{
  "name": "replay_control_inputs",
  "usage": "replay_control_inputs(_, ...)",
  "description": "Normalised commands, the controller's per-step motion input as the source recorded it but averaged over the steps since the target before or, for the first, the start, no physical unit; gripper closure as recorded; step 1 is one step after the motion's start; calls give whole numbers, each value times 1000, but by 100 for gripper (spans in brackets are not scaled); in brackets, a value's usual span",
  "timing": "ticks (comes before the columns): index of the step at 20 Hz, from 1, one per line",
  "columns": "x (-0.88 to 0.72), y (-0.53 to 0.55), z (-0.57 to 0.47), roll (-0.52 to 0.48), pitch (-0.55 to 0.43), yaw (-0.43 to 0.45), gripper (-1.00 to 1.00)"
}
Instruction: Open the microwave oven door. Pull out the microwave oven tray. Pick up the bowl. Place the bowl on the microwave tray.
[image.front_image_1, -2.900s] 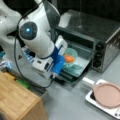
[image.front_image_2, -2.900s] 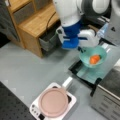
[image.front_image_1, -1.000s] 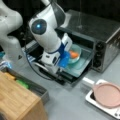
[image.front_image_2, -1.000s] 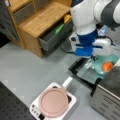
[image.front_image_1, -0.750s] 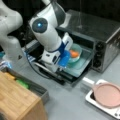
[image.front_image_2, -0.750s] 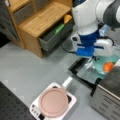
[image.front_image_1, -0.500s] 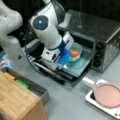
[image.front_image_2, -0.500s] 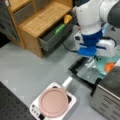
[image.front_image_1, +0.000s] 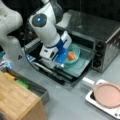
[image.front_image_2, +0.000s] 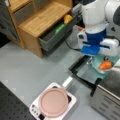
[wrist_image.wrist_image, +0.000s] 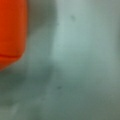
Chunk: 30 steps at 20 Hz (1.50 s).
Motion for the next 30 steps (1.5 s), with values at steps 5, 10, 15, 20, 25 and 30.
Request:
replay_control_inputs(5,-181,28,23,-149,-90,-68,-100)
replay_control_inputs(10,-130,-48,99,-228,-17,-46,-100)
replay_control_inputs(15,-66,-92,134,-200,58,13,-100)
replay_control_inputs(20,-9,-150,167,-180,109,22,-100)
replay_control_inputs(25,44,-106,142,-221,173,23,-100)
replay_control_inputs(30,129,-110,205,-173,188,28,-100)
